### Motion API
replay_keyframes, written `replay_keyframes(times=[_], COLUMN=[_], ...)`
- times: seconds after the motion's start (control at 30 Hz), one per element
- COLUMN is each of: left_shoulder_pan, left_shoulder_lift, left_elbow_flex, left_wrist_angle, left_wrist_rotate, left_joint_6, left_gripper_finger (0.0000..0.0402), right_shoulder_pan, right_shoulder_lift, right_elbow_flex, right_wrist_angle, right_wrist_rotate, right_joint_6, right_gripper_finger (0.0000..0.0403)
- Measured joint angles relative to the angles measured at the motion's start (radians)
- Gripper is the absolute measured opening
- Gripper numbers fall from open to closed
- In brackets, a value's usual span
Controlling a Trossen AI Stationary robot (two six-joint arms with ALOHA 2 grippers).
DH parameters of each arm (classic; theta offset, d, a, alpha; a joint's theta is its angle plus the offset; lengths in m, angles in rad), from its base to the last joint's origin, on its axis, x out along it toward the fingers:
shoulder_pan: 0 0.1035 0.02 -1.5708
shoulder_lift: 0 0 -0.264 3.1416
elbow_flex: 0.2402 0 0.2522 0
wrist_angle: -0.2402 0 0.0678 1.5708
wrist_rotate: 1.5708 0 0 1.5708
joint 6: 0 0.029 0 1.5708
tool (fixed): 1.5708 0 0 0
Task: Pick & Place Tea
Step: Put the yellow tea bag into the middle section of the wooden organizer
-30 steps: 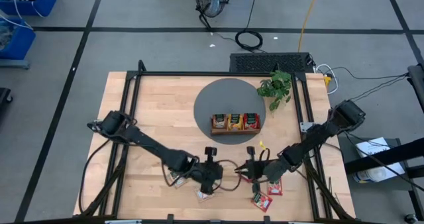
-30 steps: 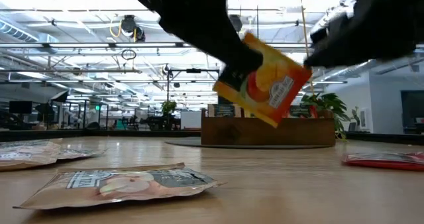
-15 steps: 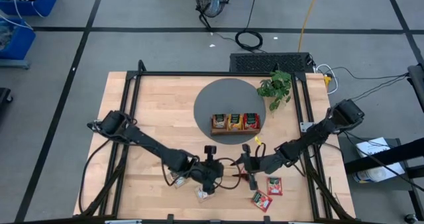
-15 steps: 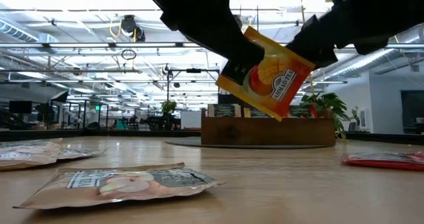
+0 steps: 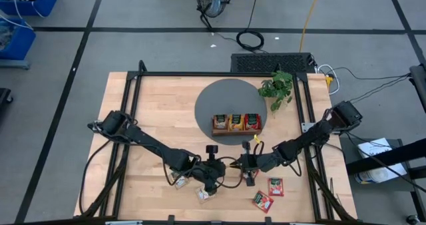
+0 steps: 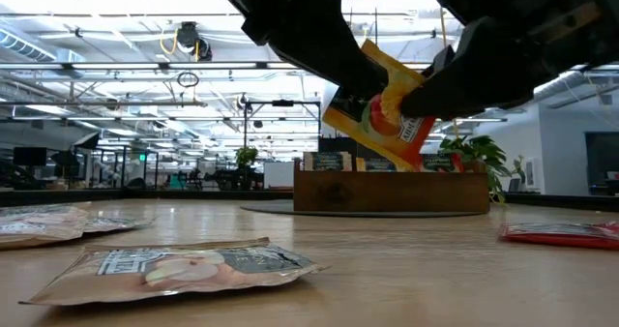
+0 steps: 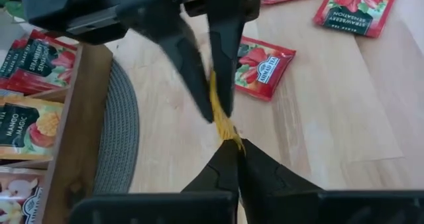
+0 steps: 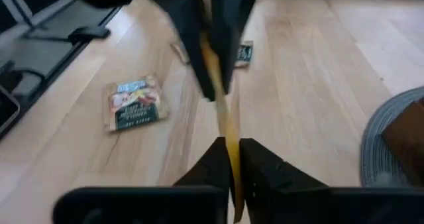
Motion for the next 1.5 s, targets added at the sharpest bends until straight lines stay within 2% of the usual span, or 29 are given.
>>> replay_keyframes(times=[0.1,0.23,0.5,0.57,0.73,0.9,1.03,1.17,1.3,1.5], left_shoulder_pan=[0.0,-0.006,-0.031,-0.035,-0.028,-0.019,-0.021,-0.013,-0.015,-0.012], left_shoulder_lift=[0.0,-0.01,-0.06,-0.066,-0.068,-0.068,-0.068,-0.068,-0.068,-0.055], left_elbow_flex=[0.0,0.0,0.001,0.001,0.001,0.001,0.001,0.001,0.001,-0.001], left_wrist_angle=[0.002,-0.004,-0.02,-0.026,0.04,0.095,0.107,0.109,0.11,0.108], left_wrist_rotate=[0.002,0.003,-0.034,-0.053,-0.083,-0.079,-0.034,-0.002,0.009,0.01], left_joint_6=[-0.001,0.001,-0.014,-0.022,-0.025,-0.031,-0.029,-0.032,-0.032,-0.012], left_gripper_finger=[0.0011,0.0051,0.0162,0.0185,0.0225,0.024,0.0235,0.0205,0.0149,0.0039], right_shoulder_pan=[0.0,0.003,0.014,0.026,0.068,0.102,0.108,0.107,0.107,0.107], right_shoulder_lift=[0.0,0.0,0.0,0.006,0.047,0.055,0.055,0.055,0.055,0.055], right_elbow_flex=[0.0,-0.024,-0.283,-0.314,-0.292,-0.267,-0.254,-0.249,-0.249,-0.249], right_wrist_angle=[0.008,0.06,0.625,0.711,0.749,0.741,0.742,0.724,0.717,0.709], right_wrist_rotate=[0.0,0.0,0.002,0.004,0.004,0.082,0.08,0.088,0.116,0.131], right_joint_6=[-0.003,-0.022,-0.06,-0.074,-0.154,-0.231,-0.25,-0.251,-0.251,-0.251], right_gripper_finger=[0.0015,0.0007,0.0005,0.0005,0.0005,0.0005,0.0005,0.0005,0.0005,0.0005])
